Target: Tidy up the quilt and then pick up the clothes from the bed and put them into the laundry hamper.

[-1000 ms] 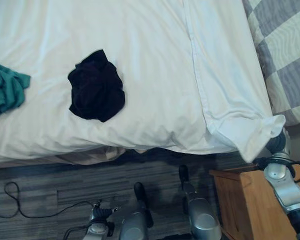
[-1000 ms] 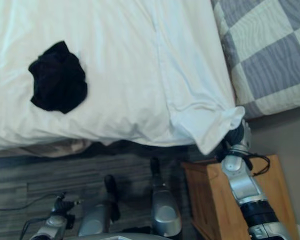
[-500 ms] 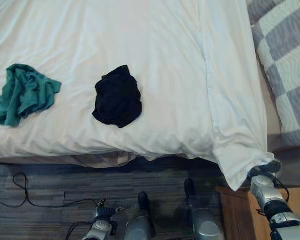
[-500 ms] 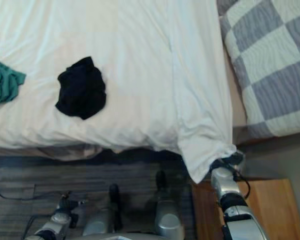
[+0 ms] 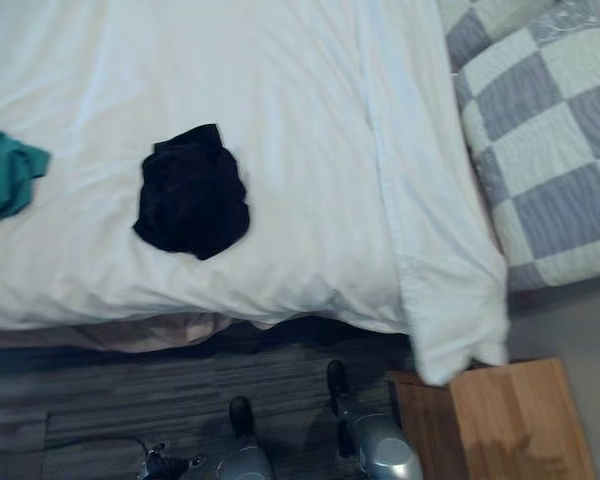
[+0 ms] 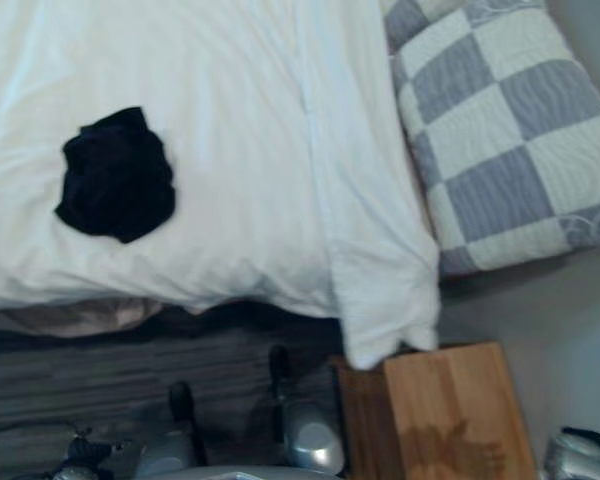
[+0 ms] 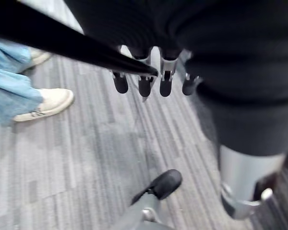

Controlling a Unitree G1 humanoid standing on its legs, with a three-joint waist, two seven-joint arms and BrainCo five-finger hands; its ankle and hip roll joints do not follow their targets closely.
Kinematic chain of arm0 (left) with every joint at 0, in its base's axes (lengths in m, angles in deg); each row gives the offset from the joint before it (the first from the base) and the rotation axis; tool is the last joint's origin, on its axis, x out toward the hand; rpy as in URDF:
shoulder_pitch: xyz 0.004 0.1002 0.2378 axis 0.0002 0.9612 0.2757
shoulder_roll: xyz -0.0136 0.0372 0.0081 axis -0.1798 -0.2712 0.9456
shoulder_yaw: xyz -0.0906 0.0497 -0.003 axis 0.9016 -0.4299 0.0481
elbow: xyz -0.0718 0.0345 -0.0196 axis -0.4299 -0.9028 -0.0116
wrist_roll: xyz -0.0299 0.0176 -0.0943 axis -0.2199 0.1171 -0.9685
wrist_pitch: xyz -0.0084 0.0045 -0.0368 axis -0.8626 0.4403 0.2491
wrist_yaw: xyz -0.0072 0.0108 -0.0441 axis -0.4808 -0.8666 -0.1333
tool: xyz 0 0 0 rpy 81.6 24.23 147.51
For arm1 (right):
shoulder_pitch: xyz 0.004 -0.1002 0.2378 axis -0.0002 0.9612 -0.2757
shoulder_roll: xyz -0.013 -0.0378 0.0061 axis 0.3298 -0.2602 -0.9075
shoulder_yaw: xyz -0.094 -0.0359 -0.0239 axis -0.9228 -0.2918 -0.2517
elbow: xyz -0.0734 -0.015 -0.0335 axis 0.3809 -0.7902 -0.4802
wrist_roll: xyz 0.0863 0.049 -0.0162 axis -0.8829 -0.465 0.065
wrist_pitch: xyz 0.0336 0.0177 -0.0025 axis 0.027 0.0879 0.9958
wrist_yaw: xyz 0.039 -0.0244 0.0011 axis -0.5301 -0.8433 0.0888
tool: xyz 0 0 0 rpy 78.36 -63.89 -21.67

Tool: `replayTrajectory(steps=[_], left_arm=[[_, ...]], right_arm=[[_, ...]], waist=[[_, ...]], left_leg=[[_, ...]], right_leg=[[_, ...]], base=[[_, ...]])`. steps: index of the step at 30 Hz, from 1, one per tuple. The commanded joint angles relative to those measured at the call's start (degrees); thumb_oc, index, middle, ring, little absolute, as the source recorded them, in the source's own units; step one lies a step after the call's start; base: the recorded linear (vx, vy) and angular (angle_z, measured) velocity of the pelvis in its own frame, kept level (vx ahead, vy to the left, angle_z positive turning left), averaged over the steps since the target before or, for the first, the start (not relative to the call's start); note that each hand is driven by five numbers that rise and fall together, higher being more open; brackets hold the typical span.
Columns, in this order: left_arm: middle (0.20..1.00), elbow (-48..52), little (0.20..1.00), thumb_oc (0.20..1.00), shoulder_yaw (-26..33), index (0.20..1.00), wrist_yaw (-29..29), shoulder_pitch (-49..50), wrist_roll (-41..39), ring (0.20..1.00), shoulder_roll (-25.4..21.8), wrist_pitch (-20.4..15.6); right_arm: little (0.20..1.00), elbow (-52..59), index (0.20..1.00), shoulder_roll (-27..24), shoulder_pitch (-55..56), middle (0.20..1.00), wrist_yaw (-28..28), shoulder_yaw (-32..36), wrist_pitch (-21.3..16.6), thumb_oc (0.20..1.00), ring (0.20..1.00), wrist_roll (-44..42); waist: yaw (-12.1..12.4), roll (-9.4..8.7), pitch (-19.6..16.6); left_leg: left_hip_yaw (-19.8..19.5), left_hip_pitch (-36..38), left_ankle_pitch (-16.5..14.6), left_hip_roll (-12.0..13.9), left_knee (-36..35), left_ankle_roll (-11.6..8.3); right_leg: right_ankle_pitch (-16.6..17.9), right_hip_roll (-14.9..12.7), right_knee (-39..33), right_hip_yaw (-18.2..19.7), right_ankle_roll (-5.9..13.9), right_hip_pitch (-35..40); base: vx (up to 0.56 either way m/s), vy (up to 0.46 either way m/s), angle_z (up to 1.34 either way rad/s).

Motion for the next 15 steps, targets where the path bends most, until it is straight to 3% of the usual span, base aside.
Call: replayTrajectory(steps=[1,3,5,6,8,9,10,13,15], left_arm=[[1.000,-1.4,1.000,1.000,0.9,1.000,-1.2,-0.6,1.3,1.000,-0.4,-0.1],[1.000,-1.0,1.000,1.000,1.7,1.000,-1.2,0.1,2.2,1.000,-0.4,0.0],[1.000,-0.6,1.000,1.000,2.0,1.000,-1.2,0.6,2.7,1.000,-0.2,0.0],[1.000,0.1,1.000,1.000,2.6,1.000,-1.3,1.6,3.0,1.000,0.1,0.0],[1.000,0.9,1.000,1.000,3.1,1.000,-1.6,2.2,3.4,1.000,0.6,0.2],[1.000,1.9,1.000,1.000,3.6,1.000,-1.8,2.5,3.4,1.000,1.0,0.5],[1.000,2.0,1.000,1.000,3.7,1.000,-1.9,2.5,3.4,1.000,1.1,0.6],[1.000,2.5,1.000,1.000,3.4,1.000,-2.2,1.8,2.8,1.000,1.0,0.8],[1.000,2.5,1.000,1.000,3.3,1.000,-2.2,1.5,2.6,1.000,0.9,0.9]], right_arm=[[1.000,1.8,1.000,-2.9,-1.8,1.000,5.0,-2.8,-0.8,1.000,1.000,1.9],[1.000,4.9,1.000,-2.0,-1.0,1.000,8.3,-3.1,-7.2,1.000,1.000,1.7],[1.000,7.8,1.000,-1.8,-0.9,1.000,10.7,-2.9,-10.6,1.000,1.000,1.3],[1.000,15.8,1.000,-1.6,-1.1,1.000,14.8,-2.2,-12.4,1.000,1.000,1.6],[1.000,22.8,1.000,-1.2,-1.5,1.000,17.0,-1.5,-12.1,1.000,1.000,3.9],[0.278,31.1,0.278,-1.5,-3.2,0.278,21.8,-1.3,-11.7,0.278,0.278,4.8],[0.200,32.7,0.200,-1.8,-3.8,0.200,22.7,-1.4,-11.2,0.200,0.200,5.0],[0.200,41.4,0.200,-5.9,-11.9,0.200,29.5,-5.2,-7.7,0.200,0.200,4.8],[0.200,43.2,0.200,-7.1,-15.0,0.200,30.6,-7.2,-7.0,0.200,0.200,4.8]], waist=[[0.9,1.89,-0.3],[1.1,1.82,-0.2],[1.2,1.95,-0.1],[1.2,2.10,-0.1],[1.2,2.22,0.1],[1.3,2.31,0.4],[1.4,2.32,0.6],[2.9,2.18,1.9],[3.5,2.09,2.4]], left_leg=[[2.2,-5.4,-6.1,3.5,9.4,0.32],[1.6,-5.2,-6.2,3.3,9.6,0.43],[1.4,-5.1,-6.2,3.2,9.7,0.49],[1.3,-5.1,-6.3,3.1,9.8,0.55],[1.2,-5.2,-6.5,3.0,10.0,0.59],[1.1,-5.5,-6.6,3.1,10.2,0.56],[1.0,-5.6,-6.7,3.1,10.2,0.54],[0.3,-6.8,-6.8,3.1,10.7,0.36],[0.0,-7.2,-6.7,3.1,10.8,0.29]], right_leg=[[-2.2,-2.0,0.3,0.5,4.33,-0.6],[-2.2,-1.9,0.5,0.5,4.09,-0.2],[-2.3,-1.9,0.5,0.4,4.05,-0.1],[-2.3,-2.0,0.4,0.5,3.98,0.0],[-2.4,-2.0,0.4,0.6,3.98,0.0],[-2.5,-2.0,0.3,0.6,3.92,-0.2],[-2.5,-2.0,0.3,0.6,3.90,-0.2],[-2.6,-1.9,0.0,0.2,3.79,-0.7],[-2.6,-1.8,-0.1,-0.1,3.76,-0.9]], base=[[0.06,-0.037,-0.06],[0.06,-0.019,-0.08],[0.04,0.016,0.00],[0.05,0.045,0.02],[0.03,0.036,-0.03],[0.00,0.000,0.00],[0.00,0.000,0.00],[0.01,-0.033,0.03],[0.00,-0.062,0.01]])
